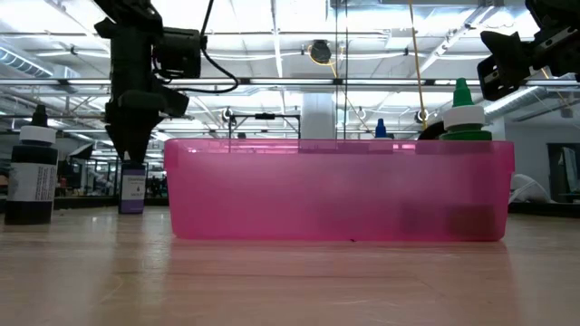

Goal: Pick & Place food coloring
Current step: Put the small black food coloring bottle into the pink bin

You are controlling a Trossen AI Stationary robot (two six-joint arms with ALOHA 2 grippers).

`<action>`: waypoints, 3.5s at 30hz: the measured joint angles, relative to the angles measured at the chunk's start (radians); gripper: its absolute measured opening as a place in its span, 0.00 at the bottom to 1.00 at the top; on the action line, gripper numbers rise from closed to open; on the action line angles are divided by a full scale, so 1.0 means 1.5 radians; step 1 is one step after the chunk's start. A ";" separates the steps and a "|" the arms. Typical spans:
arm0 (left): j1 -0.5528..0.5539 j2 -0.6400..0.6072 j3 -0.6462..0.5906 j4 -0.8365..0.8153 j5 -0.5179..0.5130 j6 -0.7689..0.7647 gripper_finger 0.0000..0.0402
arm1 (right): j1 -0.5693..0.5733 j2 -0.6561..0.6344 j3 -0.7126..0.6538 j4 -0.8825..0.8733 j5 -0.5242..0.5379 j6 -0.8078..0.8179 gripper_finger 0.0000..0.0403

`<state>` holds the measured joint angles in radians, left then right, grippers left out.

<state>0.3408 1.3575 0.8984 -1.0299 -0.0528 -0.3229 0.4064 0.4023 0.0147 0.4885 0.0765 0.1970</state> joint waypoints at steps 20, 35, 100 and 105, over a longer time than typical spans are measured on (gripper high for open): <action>0.000 0.000 -0.028 0.070 -0.053 0.057 0.98 | 0.000 0.000 0.000 0.000 0.000 0.000 0.53; 0.082 0.093 0.108 0.092 -0.070 0.173 0.98 | 0.000 0.000 0.000 0.000 0.000 0.000 0.53; 0.116 0.240 0.105 0.158 -0.017 0.206 0.56 | 0.000 0.000 0.000 0.000 0.000 0.000 0.53; 0.117 0.240 0.105 0.158 -0.017 0.196 0.50 | 0.000 0.000 0.000 0.000 0.000 0.000 0.54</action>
<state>0.5167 1.7176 1.0557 -0.7923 -0.0788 -0.0284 0.4065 0.4023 0.0147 0.4881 0.0769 0.1970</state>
